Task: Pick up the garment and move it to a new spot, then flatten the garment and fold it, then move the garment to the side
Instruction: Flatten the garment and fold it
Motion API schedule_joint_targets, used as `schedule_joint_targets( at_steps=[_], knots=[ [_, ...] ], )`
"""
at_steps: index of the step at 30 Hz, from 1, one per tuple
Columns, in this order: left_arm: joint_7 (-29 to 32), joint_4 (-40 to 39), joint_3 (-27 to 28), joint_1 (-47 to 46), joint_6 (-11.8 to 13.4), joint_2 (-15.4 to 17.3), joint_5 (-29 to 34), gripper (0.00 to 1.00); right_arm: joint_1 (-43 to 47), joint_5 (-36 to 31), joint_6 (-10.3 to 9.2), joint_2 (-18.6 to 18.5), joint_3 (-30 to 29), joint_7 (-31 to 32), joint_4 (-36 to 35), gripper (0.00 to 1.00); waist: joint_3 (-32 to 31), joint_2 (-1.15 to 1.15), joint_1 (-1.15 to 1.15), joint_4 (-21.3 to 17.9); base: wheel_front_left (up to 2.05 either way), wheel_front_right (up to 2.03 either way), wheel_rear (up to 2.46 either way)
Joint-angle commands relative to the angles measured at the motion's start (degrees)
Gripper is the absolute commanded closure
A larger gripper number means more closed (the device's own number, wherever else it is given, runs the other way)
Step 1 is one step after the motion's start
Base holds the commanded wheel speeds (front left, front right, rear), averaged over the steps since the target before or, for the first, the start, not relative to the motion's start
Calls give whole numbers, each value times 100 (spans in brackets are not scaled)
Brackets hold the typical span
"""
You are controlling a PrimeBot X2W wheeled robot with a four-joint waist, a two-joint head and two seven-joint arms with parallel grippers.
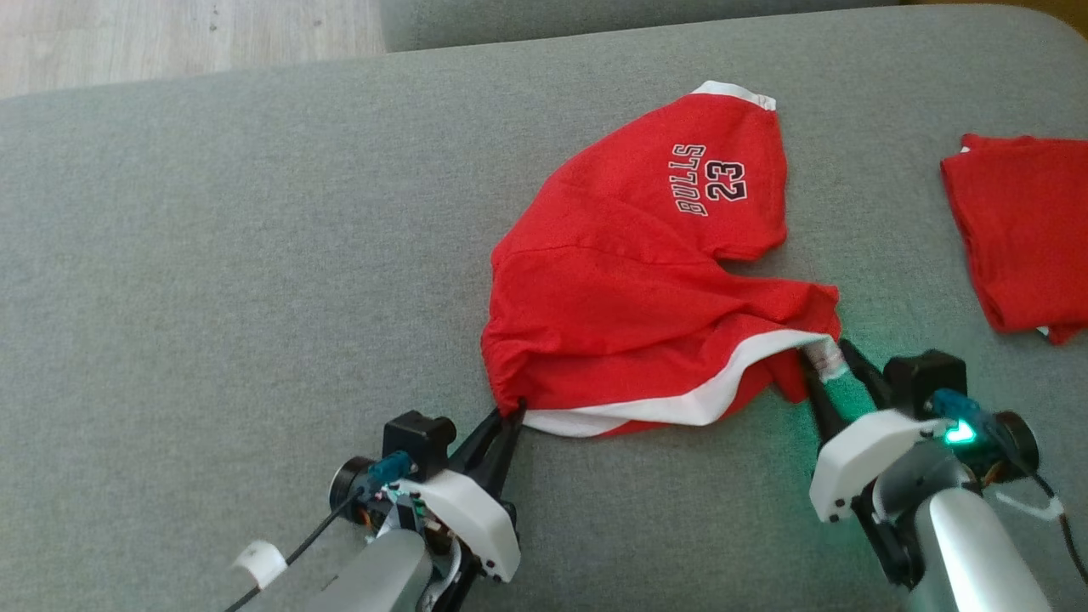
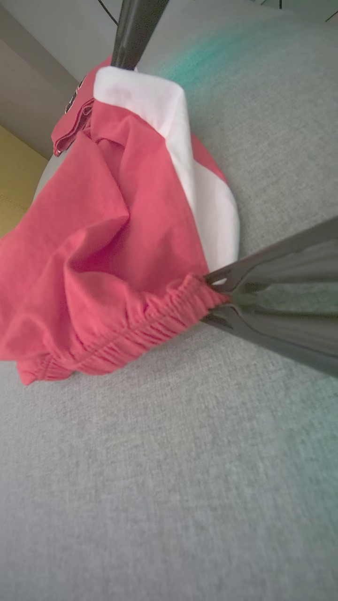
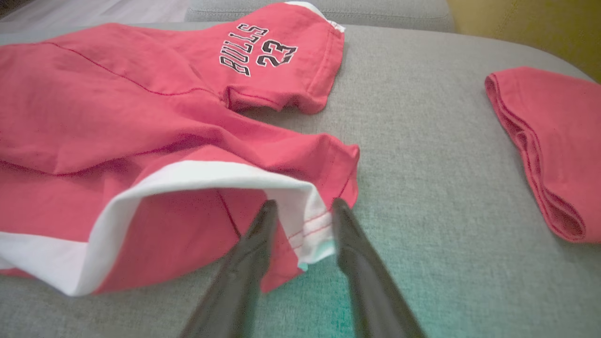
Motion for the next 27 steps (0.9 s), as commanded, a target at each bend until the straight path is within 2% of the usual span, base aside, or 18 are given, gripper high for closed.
schedule_joint_targets(
  at_steps=[1, 8, 14, 21, 24, 25, 27],
  knots=[
    [-56, -105, 126, -205, 5, 14, -69, 100, -204, 25, 42, -89, 167, -82, -157, 100, -5, 0, 0, 1, 0, 0, 0],
    [-315, -411, 337, -185, -14, 49, -297, 100, -268, 134, 42, -250, 138, -272, -504, 100, -64, 0, 0, -1, 0, 0, 0],
    [-337, -1711, 877, -207, -78, 276, -963, 100, -342, 183, 42, -613, 120, -79, -1529, 100, -135, 0, 0, 26, 0, 0, 0],
    [660, -3301, 1351, -321, -98, 671, -2023, 100, -607, 340, 42, -1113, 238, 516, -2565, 100, -92, 0, 0, 66, 0, 0, 0],
    [1191, -3600, 1568, -672, 2, 839, -2394, 100, -1129, 566, 42, -1312, 498, 638, -2592, 100, 84, 0, 0, -22, 0, 0, 0],
    [1191, -3600, 1568, -672, 2, 839, -2394, 100, -1129, 566, 42, -1312, 498, 638, -2592, 100, 84, 0, 0, -22, 0, 0, 0],
    [1488, -3592, 1768, -1052, 136, 926, -2597, 100, -1692, 736, 42, -1388, 744, 636, -2358, 100, 277, 0, 0, -116, 0, 0, 0]
  ],
)
